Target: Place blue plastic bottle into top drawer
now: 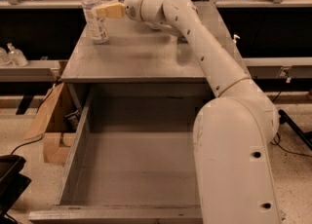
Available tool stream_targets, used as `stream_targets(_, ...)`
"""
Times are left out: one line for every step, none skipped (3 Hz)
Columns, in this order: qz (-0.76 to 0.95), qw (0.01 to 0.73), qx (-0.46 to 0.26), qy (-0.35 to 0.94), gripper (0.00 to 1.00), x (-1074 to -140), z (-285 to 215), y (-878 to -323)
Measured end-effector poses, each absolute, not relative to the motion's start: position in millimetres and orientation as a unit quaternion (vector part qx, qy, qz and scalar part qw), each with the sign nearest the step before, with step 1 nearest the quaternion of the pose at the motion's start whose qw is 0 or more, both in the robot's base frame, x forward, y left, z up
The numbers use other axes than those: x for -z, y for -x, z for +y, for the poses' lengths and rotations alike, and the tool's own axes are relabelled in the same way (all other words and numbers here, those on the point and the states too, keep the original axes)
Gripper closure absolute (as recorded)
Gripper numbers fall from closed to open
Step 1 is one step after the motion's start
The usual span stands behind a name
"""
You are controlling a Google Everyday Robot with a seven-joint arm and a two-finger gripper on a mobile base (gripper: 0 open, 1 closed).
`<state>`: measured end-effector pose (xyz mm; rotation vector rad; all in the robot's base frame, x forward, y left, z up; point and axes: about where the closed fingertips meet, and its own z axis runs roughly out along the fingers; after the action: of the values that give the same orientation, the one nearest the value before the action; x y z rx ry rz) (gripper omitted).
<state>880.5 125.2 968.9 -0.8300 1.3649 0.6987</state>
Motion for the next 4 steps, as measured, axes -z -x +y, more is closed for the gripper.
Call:
stream_targets(0.610,0.644,-0.293,0.357,0.00,-968,138,-892)
stream_targets(0.642,0.623,-0.257,0.366,0.00,-956,149,-896)
stream_targets(0.654,0.609,-0.244,0.377,0.00,-949,163,-898)
stream_targets(0.654,0.604,-0.243,0.385,0.00,-950,173,-897)
